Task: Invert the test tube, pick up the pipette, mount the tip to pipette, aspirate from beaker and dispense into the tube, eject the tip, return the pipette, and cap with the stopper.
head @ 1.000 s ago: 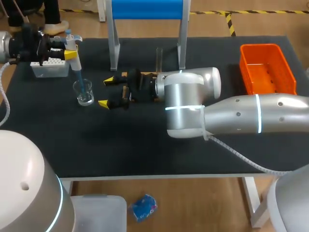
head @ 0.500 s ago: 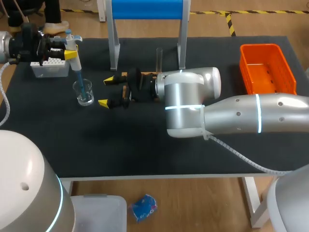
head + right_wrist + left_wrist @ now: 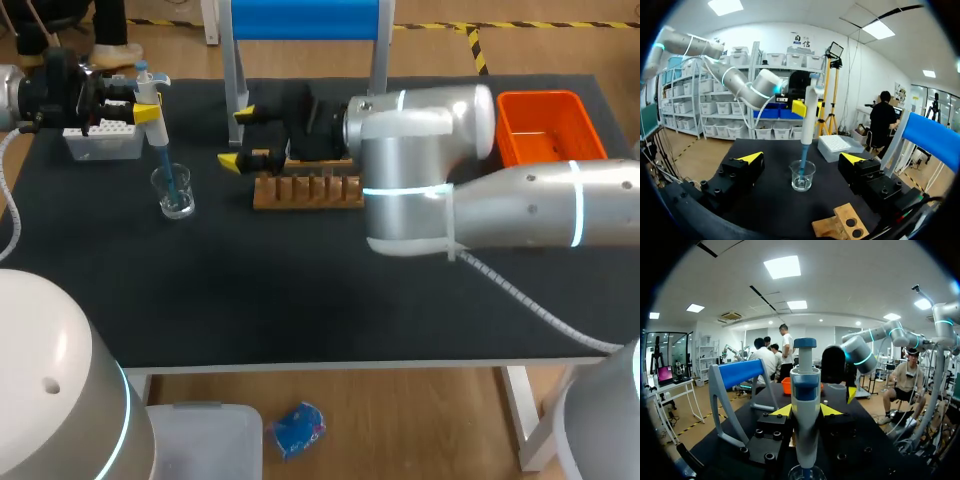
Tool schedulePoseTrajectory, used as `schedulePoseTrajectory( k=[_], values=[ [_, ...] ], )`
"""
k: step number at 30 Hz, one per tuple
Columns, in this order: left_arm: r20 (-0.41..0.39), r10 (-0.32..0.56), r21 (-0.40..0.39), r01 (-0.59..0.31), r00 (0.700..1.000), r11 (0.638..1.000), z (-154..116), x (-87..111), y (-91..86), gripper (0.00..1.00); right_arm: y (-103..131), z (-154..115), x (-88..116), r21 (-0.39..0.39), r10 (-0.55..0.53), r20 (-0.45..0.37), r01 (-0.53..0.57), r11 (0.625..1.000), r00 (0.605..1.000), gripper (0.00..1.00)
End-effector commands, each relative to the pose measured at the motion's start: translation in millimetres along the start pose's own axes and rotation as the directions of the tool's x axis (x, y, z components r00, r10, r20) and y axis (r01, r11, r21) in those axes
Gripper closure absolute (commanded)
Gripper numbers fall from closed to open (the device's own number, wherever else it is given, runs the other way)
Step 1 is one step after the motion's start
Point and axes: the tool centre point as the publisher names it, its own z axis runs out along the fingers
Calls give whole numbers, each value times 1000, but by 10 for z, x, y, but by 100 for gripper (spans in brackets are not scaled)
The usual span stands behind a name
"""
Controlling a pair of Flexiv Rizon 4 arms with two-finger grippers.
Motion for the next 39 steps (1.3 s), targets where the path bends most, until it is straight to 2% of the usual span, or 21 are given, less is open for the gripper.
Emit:
schedulePoseTrajectory(
  k=[1,4,17,21,25,35,36,37,38,39],
  values=[
    [-4,1,1,-1,1000,1000,-6,-10,4,100,335,-371,-2,87,24,-13,-23,996,1000,0],
    [-4,1,1,-1,1000,1000,-6,-10,4,100,515,-392,-18,75,15,-3,-15,997,1000,0],
    [-4,1,1,-1,1000,1000,-6,-10,4,100,515,-392,-18,75,15,-3,-15,997,1000,0],
    [-4,1,1,-1,1000,1000,-6,-10,4,100,572,-288,-77,54,20,-27,-19,998,999,0],
    [-4,1,1,-1,1000,1000,-6,-10,4,100,719,-230,-144,16,-23,-92,24,1000,996,0],
    [-4,1,1,-1,1000,1000,-6,-10,4,100,915,-62,-342,41,-27,-129,32,999,991,0],
    [-4,1,1,-1,1000,1000,-6,-10,4,100,947,-43,-345,64,-24,-119,32,997,993,27],
    [-4,1,1,-1,1000,1000,-6,-10,4,100,969,-21,-358,89,-35,-102,44,995,994,58],
    [-4,1,1,-1,1000,1000,-6,-10,4,100,1012,-3,-364,56,-38,-122,45,997,992,82],
    [-4,1,1,-1,1000,1000,-6,-10,4,100,1055,14,-360,55,-38,-133,46,997,990,100]
  ],
)
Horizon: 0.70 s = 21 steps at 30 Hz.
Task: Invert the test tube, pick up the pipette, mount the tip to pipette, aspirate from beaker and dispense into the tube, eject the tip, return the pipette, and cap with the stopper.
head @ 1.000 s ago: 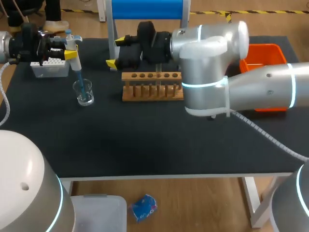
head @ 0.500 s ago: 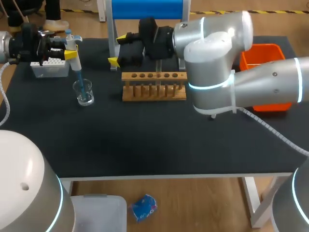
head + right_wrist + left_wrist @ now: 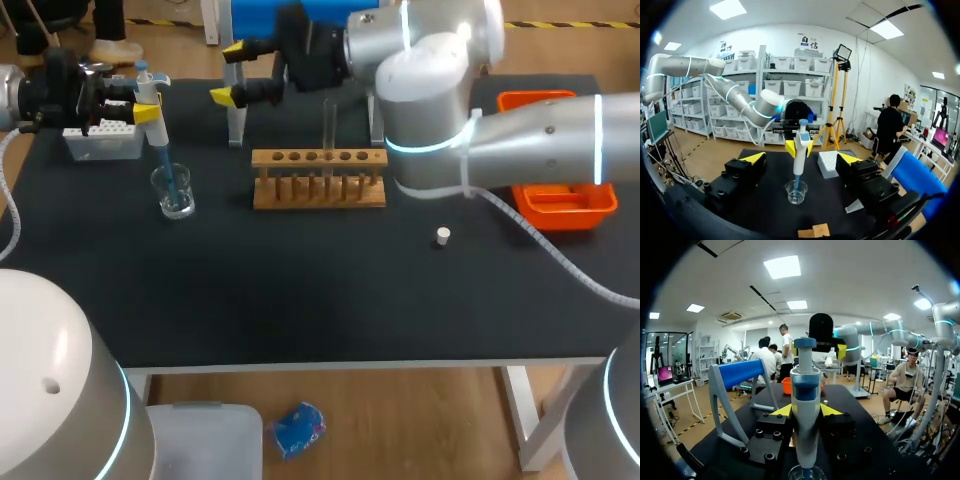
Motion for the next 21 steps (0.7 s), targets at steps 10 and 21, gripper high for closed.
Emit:
schedulePoseTrajectory(
  k=[10,21],
  values=[
    [-3,1,1,-1,1000,1000,-7,-9,4,100,363,363,-132,15,-47,-113,49,999,992,100],
    [-3,1,1,-1,1000,1000,-7,-9,4,100,500,607,-227,17,-66,-162,70,997,985,100]
  ],
)
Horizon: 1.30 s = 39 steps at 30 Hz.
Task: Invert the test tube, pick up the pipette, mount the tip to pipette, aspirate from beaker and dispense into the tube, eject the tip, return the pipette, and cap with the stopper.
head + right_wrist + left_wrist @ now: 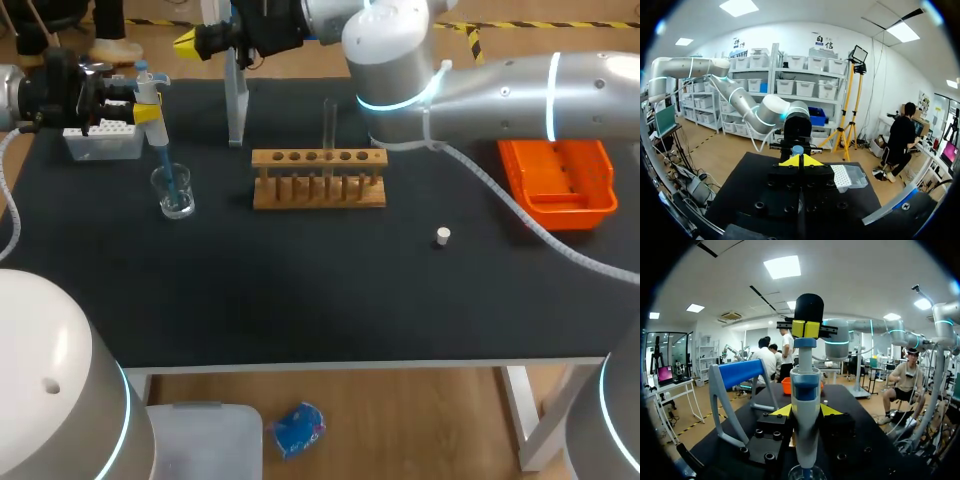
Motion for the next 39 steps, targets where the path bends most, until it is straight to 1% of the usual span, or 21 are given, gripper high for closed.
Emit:
schedulePoseTrajectory(
  k=[1,3,21,32,39],
  values=[
    [-3,1,1,-1,1000,1000,-7,-8,4,100,83,129,-84,23,-2,-30,2,1000,1000,100],
    [-3,1,1,-1,1000,1000,-7,-8,4,100,132,153,-70,20,-1,-34,2,1000,999,100],
    [-3,1,1,-1,1000,1000,-7,-8,4,100,136,151,-57,18,1,-30,-1,1000,1000,100],
    [-3,1,1,-1,1000,1000,-7,-8,4,100,135,355,-28,41,11,-51,-9,999,999,100],
    [-3,1,1,-1,1000,1000,-7,-8,4,100,163,411,-38,35,11,-48,-10,999,999,100]
  ],
)
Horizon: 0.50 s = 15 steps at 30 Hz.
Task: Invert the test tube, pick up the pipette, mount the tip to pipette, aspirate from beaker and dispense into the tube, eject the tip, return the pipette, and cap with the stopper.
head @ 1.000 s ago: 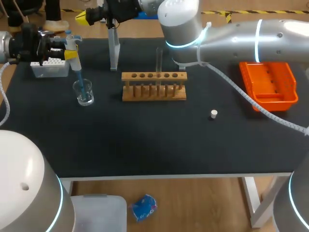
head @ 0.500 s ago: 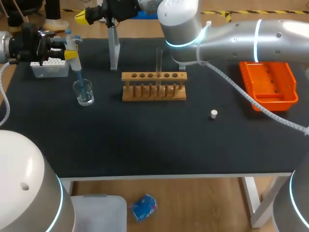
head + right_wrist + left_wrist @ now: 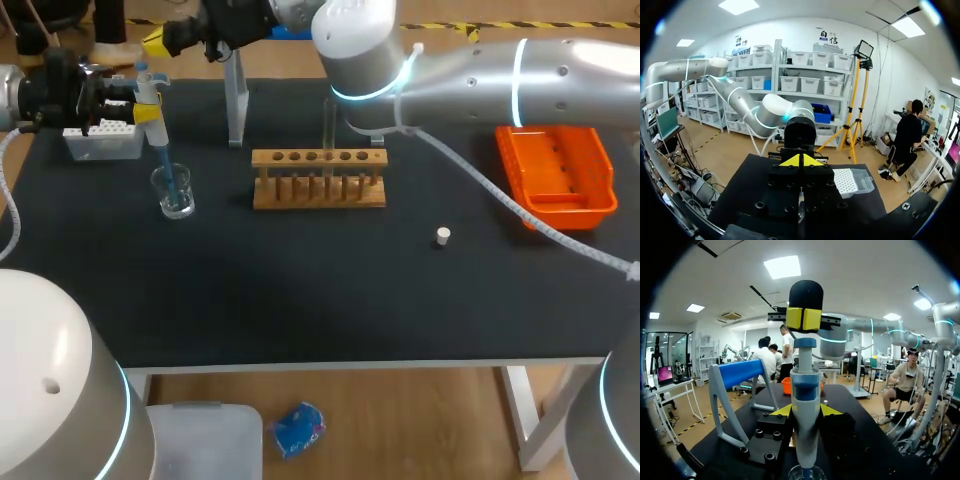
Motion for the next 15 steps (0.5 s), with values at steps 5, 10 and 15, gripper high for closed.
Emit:
schedulePoseTrajectory(
  k=[5,10,15],
  values=[
    [-3,1,1,-1,1000,1000,-6,-8,4,100,35,76,-69,-1,-4,-1,4,1000,1000,100],
    [-3,1,1,-1,1000,1000,-6,-8,4,100,48,133,-84,2,-3,-3,3,1000,1000,100],
    [-3,1,1,-1,1000,1000,-6,-8,4,100,33,180,-96,5,4,-7,-4,1000,1000,100]
  ],
)
